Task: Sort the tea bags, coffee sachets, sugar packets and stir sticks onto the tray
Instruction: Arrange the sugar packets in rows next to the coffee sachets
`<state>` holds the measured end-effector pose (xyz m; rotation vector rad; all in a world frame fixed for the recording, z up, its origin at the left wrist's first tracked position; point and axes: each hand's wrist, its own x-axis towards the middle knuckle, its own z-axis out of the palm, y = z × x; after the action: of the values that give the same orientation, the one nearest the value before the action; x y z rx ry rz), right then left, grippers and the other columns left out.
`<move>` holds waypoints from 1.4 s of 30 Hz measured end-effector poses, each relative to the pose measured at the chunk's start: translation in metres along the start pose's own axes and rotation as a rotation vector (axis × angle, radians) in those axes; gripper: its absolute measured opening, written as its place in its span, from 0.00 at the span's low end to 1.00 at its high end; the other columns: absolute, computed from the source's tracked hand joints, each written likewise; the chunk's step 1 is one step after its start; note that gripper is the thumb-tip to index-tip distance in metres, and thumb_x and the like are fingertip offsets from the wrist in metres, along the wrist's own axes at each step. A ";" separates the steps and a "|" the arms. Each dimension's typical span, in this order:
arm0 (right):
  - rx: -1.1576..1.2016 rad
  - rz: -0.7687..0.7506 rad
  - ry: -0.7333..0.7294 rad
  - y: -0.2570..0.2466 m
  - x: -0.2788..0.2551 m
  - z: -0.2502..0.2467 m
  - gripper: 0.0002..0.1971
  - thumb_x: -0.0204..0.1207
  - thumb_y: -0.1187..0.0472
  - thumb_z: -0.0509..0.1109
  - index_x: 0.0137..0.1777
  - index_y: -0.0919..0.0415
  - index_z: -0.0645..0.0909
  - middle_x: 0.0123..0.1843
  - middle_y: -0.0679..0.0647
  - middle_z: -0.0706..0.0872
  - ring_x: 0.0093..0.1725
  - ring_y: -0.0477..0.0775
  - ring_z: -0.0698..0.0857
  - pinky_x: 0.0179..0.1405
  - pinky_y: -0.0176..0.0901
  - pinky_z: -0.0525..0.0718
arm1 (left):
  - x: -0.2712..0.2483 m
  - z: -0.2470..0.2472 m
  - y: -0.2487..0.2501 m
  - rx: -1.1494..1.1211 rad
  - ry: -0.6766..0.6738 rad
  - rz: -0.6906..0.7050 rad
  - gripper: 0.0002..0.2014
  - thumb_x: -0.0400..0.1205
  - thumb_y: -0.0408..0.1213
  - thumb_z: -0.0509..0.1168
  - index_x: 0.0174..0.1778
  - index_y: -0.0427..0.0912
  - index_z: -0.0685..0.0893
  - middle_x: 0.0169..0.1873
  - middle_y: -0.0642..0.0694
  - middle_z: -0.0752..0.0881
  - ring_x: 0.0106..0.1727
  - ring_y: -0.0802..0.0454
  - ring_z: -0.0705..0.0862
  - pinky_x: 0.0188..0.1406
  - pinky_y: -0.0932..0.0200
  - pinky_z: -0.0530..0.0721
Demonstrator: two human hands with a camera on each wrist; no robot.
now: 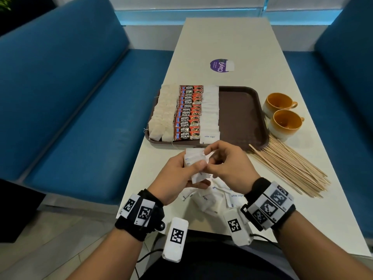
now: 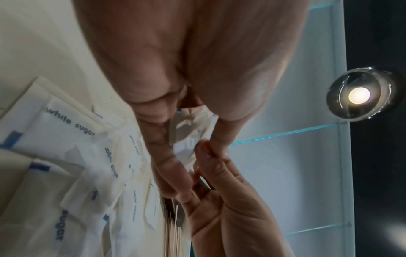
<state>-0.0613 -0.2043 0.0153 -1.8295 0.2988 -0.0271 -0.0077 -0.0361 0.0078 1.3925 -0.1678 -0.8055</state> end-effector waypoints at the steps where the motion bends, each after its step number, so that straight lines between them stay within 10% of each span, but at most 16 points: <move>1: -0.030 -0.009 -0.002 -0.001 0.001 0.001 0.15 0.69 0.63 0.86 0.51 0.55 0.84 0.33 0.60 0.86 0.30 0.49 0.81 0.33 0.44 0.83 | 0.000 -0.003 0.000 0.012 0.030 0.002 0.14 0.86 0.33 0.70 0.68 0.38 0.81 0.55 0.32 0.91 0.46 0.36 0.92 0.41 0.47 0.92; 8: -0.613 0.018 -0.175 0.012 0.015 -0.001 0.14 0.75 0.48 0.80 0.56 0.46 0.82 0.50 0.45 0.84 0.45 0.45 0.84 0.47 0.42 0.84 | -0.008 -0.050 0.002 0.168 0.327 0.002 0.04 0.85 0.27 0.68 0.52 0.34 0.88 0.40 0.34 0.91 0.37 0.39 0.91 0.37 0.46 0.92; 16: -0.947 -0.069 -0.384 0.022 0.023 0.017 0.27 0.75 0.47 0.79 0.73 0.40 0.75 0.64 0.46 0.70 0.63 0.51 0.73 0.60 0.51 0.83 | -0.013 -0.064 -0.006 0.494 0.374 0.003 0.05 0.79 0.29 0.69 0.45 0.41 0.89 0.36 0.43 0.90 0.32 0.50 0.86 0.27 0.53 0.83; 21: -0.864 -0.034 -0.357 0.024 0.028 0.013 0.13 0.75 0.53 0.79 0.55 0.45 0.80 0.58 0.44 0.77 0.59 0.50 0.77 0.56 0.47 0.81 | -0.005 -0.057 -0.012 0.943 0.246 -0.006 0.12 0.73 0.51 0.82 0.38 0.50 0.88 0.36 0.54 0.89 0.38 0.61 0.84 0.37 0.64 0.78; 28: -0.497 0.043 -0.103 0.011 0.019 -0.032 0.10 0.73 0.55 0.84 0.47 0.46 0.85 0.43 0.44 0.87 0.40 0.42 0.82 0.38 0.36 0.76 | 0.003 -0.031 -0.020 1.201 0.231 -0.002 0.21 0.64 0.52 0.85 0.35 0.48 0.79 0.35 0.53 0.85 0.38 0.53 0.84 0.35 0.55 0.79; 37: -0.517 0.242 -0.152 0.024 0.007 -0.043 0.16 0.74 0.55 0.83 0.60 0.49 0.86 0.45 0.49 0.88 0.42 0.46 0.86 0.36 0.32 0.76 | 0.001 -0.033 -0.019 0.999 0.274 -0.006 0.17 0.67 0.35 0.83 0.33 0.48 0.78 0.27 0.56 0.83 0.26 0.69 0.80 0.22 0.74 0.72; 42: -0.851 0.267 -0.171 0.032 0.010 -0.027 0.31 0.73 0.42 0.80 0.75 0.47 0.77 0.62 0.47 0.85 0.57 0.49 0.83 0.53 0.42 0.81 | -0.004 -0.042 -0.019 0.898 0.275 0.035 0.12 0.69 0.30 0.80 0.32 0.44 0.82 0.28 0.51 0.84 0.26 0.62 0.81 0.23 0.73 0.74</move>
<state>-0.0625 -0.2396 -0.0096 -2.5913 0.4757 0.5097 0.0044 0.0011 -0.0173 2.3185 -0.3654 -0.5011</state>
